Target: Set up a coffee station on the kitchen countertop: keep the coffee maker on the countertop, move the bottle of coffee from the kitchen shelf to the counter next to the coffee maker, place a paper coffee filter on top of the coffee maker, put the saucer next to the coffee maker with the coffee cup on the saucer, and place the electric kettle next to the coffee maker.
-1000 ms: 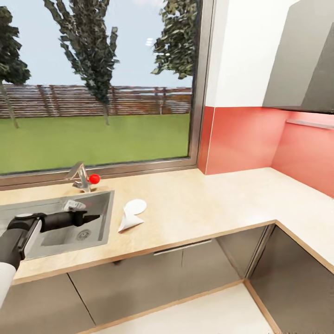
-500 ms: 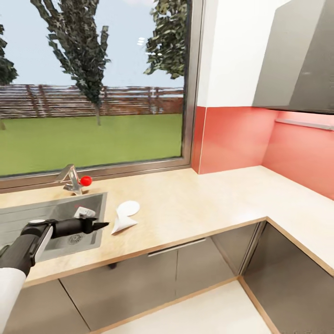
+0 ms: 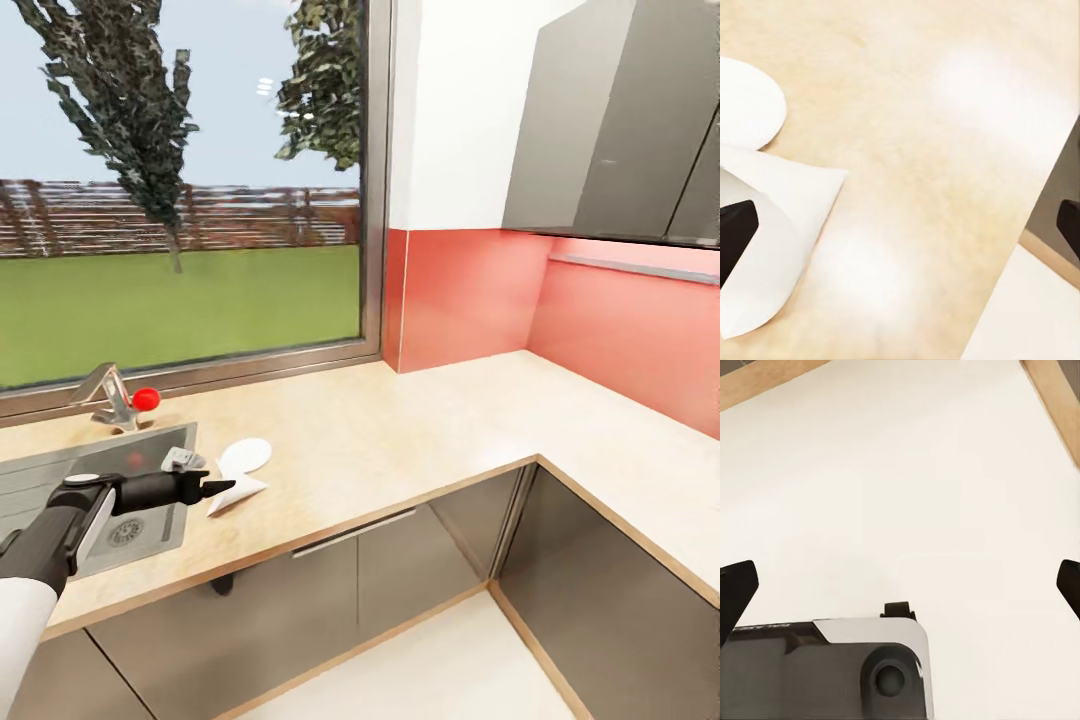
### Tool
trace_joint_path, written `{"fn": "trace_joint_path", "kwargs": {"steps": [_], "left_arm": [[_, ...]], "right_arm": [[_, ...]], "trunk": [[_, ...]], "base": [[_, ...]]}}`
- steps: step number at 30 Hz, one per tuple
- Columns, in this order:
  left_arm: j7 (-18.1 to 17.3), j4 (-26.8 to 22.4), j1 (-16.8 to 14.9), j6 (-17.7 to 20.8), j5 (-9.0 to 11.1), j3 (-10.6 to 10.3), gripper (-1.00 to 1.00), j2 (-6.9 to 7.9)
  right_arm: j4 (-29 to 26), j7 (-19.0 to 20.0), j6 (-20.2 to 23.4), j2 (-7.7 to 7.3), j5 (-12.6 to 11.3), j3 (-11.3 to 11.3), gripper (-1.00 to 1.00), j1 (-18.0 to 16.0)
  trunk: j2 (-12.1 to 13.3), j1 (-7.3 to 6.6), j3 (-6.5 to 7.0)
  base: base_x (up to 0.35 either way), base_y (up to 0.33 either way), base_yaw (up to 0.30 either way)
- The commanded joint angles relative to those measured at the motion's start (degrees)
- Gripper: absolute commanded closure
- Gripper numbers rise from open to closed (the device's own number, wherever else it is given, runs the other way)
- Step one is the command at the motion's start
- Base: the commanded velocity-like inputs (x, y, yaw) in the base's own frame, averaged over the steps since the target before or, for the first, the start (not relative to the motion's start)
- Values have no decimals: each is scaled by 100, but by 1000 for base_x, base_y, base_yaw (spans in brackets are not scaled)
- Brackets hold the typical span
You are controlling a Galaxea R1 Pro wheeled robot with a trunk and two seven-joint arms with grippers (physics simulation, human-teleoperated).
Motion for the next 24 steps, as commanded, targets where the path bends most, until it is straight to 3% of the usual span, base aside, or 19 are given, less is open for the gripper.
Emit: {"fn": "trace_joint_path", "kwargs": {"steps": [1,10,17,21,24], "left_arm": [[-25,-3,-5,49,-3,12,-100,0],[-6,20,-3,49,-22,12,-100,15],[16,381,-2,-37,-52,4,-100,49],[18,604,130,-256,-428,23,-100,55],[19,621,165,-311,-486,30,-100,52]], "right_arm": [[2,-1,-20,-2,-51,5,-100,-4],[8,-1,-22,-5,-50,15,-100,-4],[85,-1,-22,-6,-50,11,-100,-4],[288,-1,-23,-4,-50,-1,-100,-4],[306,-1,-24,0,-50,-2,-100,-4]], "trunk": [[-13,4,-13],[-13,4,-13],[-13,4,-13],[-13,4,-13],[-13,4,-13]], "base": [[0,0,-31],[0,0,-4],[7,0,0],[132,29,0],[200,115,0]]}}
